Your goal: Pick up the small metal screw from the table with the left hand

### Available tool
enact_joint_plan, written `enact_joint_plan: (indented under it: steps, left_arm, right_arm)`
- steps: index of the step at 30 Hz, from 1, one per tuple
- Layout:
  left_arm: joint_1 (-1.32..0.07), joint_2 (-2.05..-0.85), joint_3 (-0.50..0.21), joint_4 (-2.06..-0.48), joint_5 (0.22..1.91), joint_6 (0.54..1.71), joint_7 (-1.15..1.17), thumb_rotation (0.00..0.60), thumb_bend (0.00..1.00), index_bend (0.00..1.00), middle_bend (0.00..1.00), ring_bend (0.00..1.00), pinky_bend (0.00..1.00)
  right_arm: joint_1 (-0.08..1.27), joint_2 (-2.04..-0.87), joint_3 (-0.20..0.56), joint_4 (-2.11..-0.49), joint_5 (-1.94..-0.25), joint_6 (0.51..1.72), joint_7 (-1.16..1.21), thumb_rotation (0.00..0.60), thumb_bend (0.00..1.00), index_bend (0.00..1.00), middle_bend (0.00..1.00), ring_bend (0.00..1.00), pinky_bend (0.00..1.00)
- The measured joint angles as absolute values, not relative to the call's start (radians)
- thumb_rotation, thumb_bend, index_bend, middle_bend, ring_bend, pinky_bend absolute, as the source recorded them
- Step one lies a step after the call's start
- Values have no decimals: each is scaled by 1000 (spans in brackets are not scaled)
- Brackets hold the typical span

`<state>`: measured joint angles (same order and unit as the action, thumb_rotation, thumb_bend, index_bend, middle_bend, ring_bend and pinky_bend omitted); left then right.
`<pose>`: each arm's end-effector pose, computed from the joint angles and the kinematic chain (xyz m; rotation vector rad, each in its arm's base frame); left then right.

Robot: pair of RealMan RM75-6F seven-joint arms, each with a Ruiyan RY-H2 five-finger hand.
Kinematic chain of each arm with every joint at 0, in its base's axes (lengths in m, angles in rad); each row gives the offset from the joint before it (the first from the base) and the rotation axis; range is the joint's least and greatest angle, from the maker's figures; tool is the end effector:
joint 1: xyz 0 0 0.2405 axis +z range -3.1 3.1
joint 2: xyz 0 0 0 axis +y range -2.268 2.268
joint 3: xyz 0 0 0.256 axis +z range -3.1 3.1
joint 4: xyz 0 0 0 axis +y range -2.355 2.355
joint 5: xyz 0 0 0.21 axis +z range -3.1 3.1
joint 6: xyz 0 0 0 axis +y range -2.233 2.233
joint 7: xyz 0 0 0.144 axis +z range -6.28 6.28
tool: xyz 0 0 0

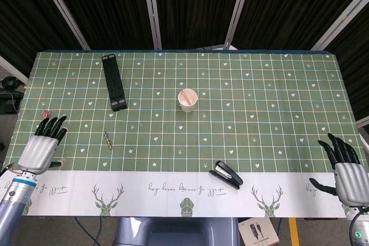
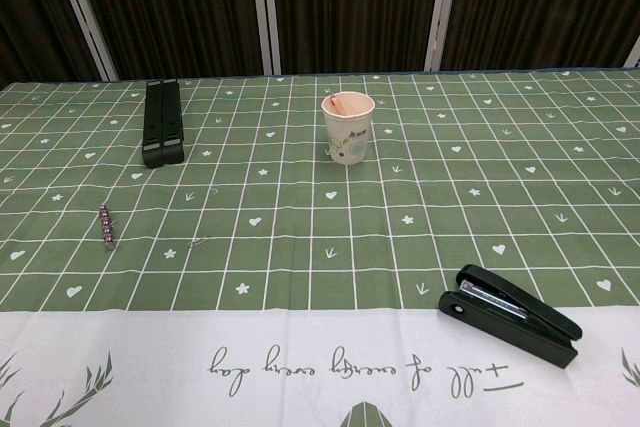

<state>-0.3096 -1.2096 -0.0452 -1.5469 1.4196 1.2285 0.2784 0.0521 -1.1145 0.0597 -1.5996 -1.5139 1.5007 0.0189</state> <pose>-0.2921 0.2463 0.1051 -1.6802 -0.7611 -0.6873 -0.3160 -0.1730 0.1644 1.3612 -0.9002 0.9089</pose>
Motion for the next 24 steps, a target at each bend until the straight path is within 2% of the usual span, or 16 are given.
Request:
enact_joint_plan:
  steps: [6, 24]
  left_arm:
    - [-356, -1286, -68, -1470, 1393, 1181, 325, 600, 119, 0, 0, 0, 0]
    - [-507, -1582, -117, -1225, 1292, 1047, 486, 600, 153, 0, 0, 0, 0]
  right_arm:
    - [53, -1115, 60, -1601, -1512, 1498, 18, 600, 46, 147, 0, 0, 99]
    - [51, -1109, 63, -1607, -1498, 1493, 41, 600, 46, 146, 0, 0, 99]
